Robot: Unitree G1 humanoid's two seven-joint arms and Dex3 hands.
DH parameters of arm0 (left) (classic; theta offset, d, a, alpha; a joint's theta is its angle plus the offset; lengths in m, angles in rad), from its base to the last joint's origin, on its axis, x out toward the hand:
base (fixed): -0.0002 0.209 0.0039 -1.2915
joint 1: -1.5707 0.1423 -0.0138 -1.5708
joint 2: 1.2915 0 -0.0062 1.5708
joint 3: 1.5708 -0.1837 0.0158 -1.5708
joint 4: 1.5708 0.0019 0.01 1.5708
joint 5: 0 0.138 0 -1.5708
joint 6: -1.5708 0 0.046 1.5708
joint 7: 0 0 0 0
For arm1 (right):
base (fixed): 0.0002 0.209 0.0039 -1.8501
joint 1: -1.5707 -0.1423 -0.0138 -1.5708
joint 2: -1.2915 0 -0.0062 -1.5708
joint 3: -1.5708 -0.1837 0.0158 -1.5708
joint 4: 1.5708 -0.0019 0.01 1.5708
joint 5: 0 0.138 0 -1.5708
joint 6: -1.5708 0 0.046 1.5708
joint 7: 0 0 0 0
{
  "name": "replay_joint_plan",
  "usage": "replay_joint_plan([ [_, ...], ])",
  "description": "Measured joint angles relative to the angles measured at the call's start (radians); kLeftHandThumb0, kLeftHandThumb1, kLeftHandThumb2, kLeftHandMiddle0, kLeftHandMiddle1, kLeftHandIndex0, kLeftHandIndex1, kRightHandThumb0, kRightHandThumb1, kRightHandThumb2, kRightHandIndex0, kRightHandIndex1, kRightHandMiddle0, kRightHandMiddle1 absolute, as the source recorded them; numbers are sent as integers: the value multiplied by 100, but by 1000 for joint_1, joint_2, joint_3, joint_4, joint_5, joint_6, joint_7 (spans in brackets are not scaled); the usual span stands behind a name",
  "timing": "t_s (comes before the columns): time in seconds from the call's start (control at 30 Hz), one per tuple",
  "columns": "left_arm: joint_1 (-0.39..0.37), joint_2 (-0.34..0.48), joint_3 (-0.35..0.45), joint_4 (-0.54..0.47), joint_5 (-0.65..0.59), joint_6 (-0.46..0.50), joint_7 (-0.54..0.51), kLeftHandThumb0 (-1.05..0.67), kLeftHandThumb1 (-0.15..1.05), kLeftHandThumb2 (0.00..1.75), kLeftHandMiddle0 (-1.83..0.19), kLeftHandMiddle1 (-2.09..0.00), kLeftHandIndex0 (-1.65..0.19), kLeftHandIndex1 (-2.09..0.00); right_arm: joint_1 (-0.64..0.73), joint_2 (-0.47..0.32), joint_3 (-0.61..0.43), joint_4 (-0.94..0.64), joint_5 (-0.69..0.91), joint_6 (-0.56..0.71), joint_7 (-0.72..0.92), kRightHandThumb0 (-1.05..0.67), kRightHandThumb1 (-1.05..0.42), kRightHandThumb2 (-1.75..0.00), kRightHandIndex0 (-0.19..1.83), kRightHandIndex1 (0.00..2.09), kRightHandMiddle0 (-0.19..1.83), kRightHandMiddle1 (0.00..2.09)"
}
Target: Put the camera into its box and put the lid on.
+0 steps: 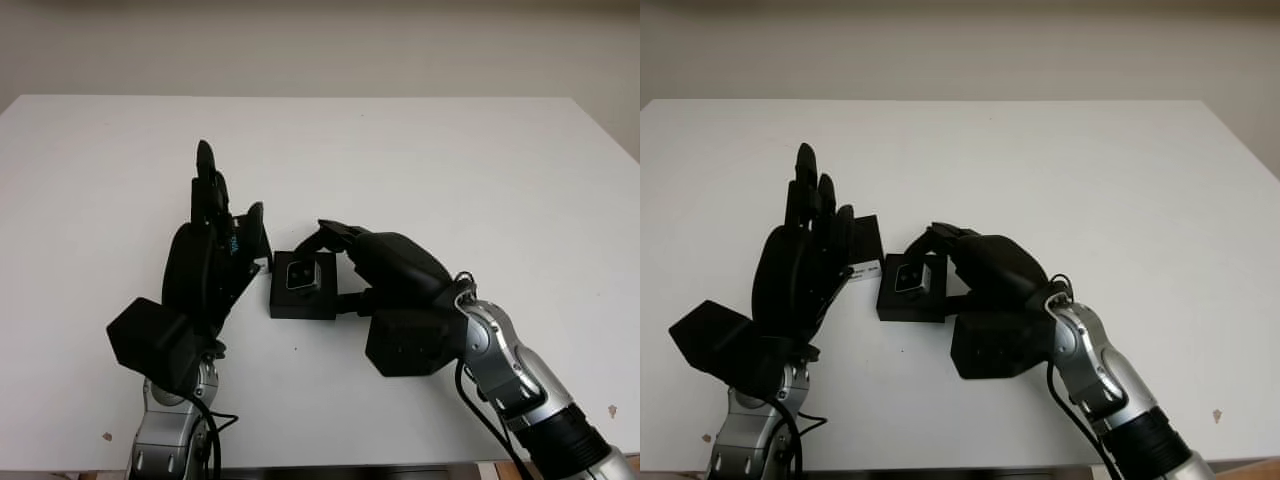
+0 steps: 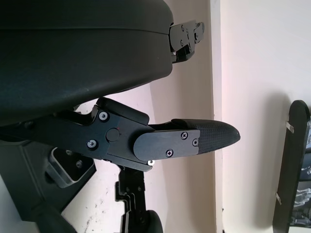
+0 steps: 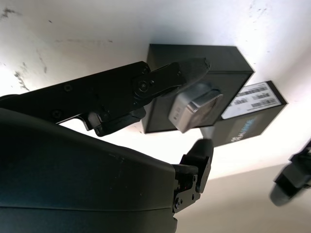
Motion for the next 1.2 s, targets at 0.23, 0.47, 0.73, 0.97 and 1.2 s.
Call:
replay_joint_plan([
  [0.23, 1, 12, 13, -4, -12, 8, -13, -74, 105, 46, 19, 0, 19, 0, 11, 4, -11, -38, -27, 0, -8, -53, -95, -5, 1, 3, 14, 38],
  [0.47, 4, 20, 15, -10, -21, 10, -20, -74, 105, 46, 19, 0, 19, 0, 23, 33, -47, -42, -16, -9, -44, -56, -95, -5, 12, 10, 19, 39],
  [0.73, 11, 22, 14, -35, -17, 28, -21, -73, 105, 47, 19, 0, 19, 0, -6, 69, -131, -59, 75, -12, -56, -53, -90, -5, 51, 49, 23, 106],
  [0.97, 20, 24, 17, -41, -22, 28, -29, -73, 105, 46, 19, 0, 19, 0, -31, 6, -144, -189, -7, 110, 116, -60, -93, -6, 33, 58, 27, 89],
  [1.2, 20, 24, 18, -54, -19, 45, -26, -74, 105, 46, 19, 0, 19, 0, -45, -56, -119, -300, -98, 72, 198, -63, -103, -16, 24, 41, 21, 78],
])
